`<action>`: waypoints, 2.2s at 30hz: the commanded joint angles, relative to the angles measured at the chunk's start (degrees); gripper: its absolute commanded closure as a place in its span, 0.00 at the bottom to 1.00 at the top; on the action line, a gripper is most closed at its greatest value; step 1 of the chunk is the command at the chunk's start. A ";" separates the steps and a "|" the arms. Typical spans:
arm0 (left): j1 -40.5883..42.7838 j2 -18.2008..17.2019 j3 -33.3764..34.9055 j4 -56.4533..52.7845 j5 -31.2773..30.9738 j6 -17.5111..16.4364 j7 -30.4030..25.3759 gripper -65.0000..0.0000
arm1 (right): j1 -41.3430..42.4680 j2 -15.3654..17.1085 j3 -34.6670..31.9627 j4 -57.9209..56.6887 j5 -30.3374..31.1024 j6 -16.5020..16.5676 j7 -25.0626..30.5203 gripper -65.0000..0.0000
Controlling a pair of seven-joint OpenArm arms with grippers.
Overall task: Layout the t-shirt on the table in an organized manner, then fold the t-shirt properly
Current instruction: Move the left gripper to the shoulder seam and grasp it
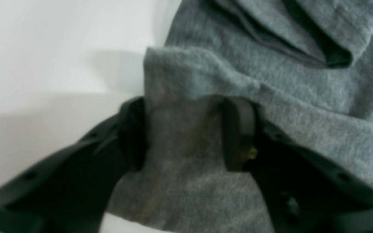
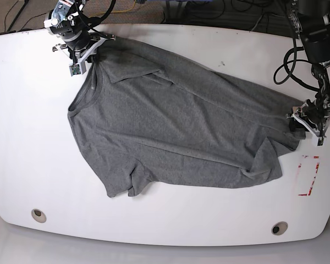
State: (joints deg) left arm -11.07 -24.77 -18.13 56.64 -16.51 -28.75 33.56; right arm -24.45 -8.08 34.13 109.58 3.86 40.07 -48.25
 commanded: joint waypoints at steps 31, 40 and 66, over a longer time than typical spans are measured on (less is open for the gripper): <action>22.63 6.09 -15.23 31.49 0.47 -6.72 21.43 0.93 | 1.81 10.93 0.02 0.88 0.05 -0.07 0.29 0.90; 26.59 8.73 -15.23 37.73 0.47 -9.01 25.56 0.93 | -0.56 10.93 0.02 1.94 0.05 -0.07 0.29 0.90; 27.38 8.47 -15.06 40.90 0.47 -9.09 25.56 0.42 | -2.85 10.85 0.38 2.20 0.05 -0.07 0.38 0.46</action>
State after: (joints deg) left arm 16.53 -15.42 -32.95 95.48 -15.73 -37.63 59.61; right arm -27.46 2.24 34.11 110.69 3.31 40.10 -48.66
